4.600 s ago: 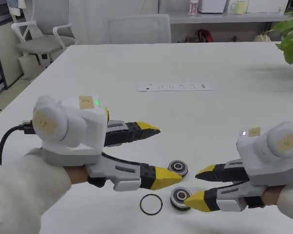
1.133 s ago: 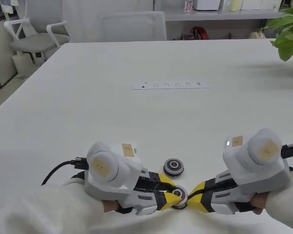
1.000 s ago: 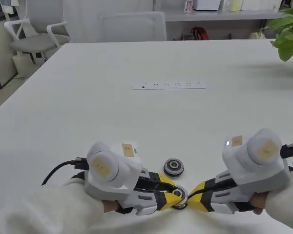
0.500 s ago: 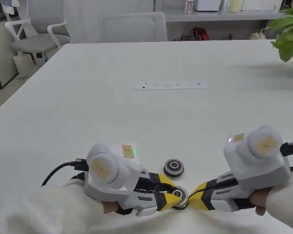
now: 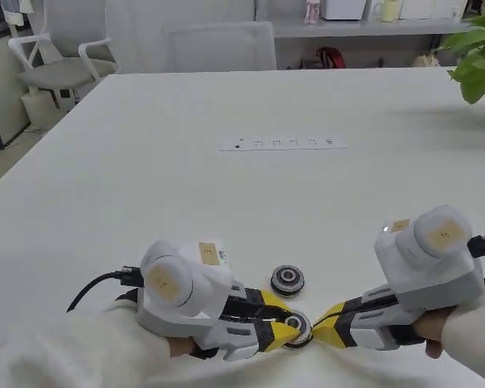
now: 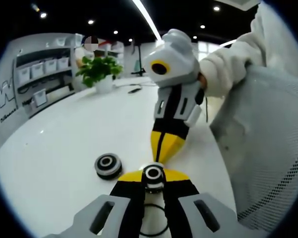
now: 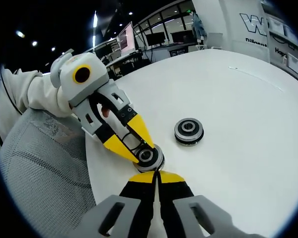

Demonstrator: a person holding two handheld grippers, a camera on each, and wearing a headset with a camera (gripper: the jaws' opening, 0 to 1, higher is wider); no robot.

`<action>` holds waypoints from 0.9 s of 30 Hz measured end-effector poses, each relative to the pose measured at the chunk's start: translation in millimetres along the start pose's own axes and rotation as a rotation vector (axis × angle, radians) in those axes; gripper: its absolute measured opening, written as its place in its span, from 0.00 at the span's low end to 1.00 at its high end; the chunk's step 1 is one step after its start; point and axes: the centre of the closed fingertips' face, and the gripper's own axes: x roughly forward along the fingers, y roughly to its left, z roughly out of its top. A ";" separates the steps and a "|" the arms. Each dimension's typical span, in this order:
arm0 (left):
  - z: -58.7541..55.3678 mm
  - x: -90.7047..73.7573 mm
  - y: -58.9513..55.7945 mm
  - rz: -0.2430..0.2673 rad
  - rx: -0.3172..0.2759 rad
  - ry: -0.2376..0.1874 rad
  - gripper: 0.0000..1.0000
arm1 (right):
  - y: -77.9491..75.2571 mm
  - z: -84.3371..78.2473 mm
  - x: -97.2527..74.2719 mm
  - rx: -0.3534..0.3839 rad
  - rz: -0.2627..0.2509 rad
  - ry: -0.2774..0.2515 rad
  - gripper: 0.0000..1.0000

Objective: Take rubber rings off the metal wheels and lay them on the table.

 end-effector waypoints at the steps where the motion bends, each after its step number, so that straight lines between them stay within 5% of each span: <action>1: -0.1 -0.1 0.1 0.001 -0.001 0.000 0.14 | -0.2 0.6 -0.6 0.004 0.000 -0.004 0.00; 27: -0.8 0.0 1.5 0.011 -0.007 -0.004 0.14 | -0.4 9.4 -3.6 0.110 0.019 -0.066 0.00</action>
